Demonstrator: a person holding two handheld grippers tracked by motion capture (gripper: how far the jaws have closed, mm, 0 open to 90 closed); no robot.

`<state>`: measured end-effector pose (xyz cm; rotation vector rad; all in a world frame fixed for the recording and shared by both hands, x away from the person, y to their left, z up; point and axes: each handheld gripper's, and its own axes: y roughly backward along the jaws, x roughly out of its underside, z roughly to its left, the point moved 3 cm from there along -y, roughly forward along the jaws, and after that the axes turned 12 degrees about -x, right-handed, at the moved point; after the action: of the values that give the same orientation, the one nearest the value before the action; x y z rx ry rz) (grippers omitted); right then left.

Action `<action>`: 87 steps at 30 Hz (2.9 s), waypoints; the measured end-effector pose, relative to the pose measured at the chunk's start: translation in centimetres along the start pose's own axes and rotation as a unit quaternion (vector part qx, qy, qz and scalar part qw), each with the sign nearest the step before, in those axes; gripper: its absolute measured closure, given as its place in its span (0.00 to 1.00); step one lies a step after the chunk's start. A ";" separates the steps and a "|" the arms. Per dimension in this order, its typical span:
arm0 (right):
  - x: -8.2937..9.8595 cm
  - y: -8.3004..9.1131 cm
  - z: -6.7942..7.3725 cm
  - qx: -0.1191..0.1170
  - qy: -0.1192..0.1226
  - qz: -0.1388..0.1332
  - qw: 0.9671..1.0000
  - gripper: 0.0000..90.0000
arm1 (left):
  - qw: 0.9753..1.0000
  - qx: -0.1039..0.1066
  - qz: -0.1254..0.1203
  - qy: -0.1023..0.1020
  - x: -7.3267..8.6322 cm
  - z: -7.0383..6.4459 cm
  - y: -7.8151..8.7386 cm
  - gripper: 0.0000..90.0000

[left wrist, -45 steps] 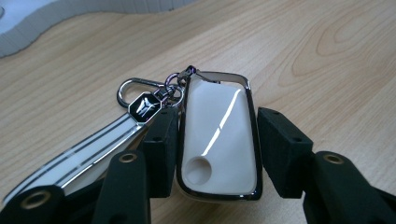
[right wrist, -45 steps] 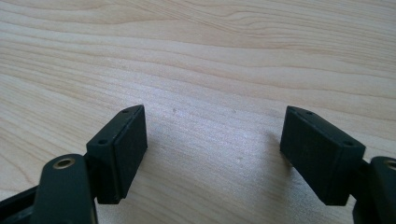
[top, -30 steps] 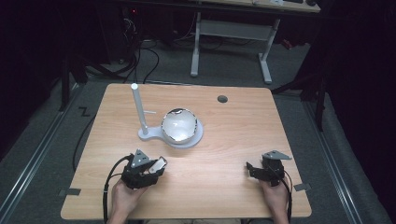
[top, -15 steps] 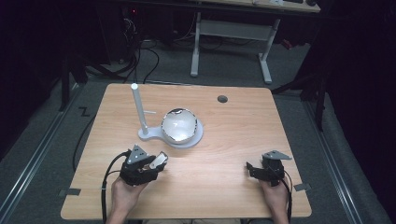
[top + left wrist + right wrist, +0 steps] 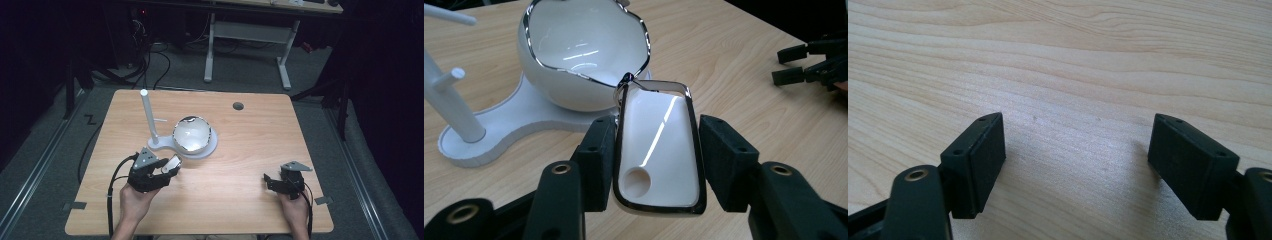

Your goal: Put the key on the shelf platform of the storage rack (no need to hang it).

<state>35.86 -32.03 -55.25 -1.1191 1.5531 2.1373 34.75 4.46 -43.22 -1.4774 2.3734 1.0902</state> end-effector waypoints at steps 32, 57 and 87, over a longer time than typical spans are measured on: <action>0.0 0.0 0.0 0.000 -0.001 0.000 1.000 0.26 | 0.998 0.055 -0.018 0.003 -3.9 -6.4 1.4 0.57; 0.0 0.0 0.0 0.000 0.000 0.000 1.000 0.26 | 1.000 0.025 0.003 0.000 -4.3 -7.8 -2.9 0.57; 0.0 0.0 0.0 0.000 -0.001 0.000 1.000 0.26 | 1.000 -0.027 0.009 -0.010 -2.8 -7.0 -7.9 0.56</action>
<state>35.84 -32.04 -55.25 -1.1169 1.5517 2.1385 44.38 -0.04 -40.81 -1.4581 2.3668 1.1753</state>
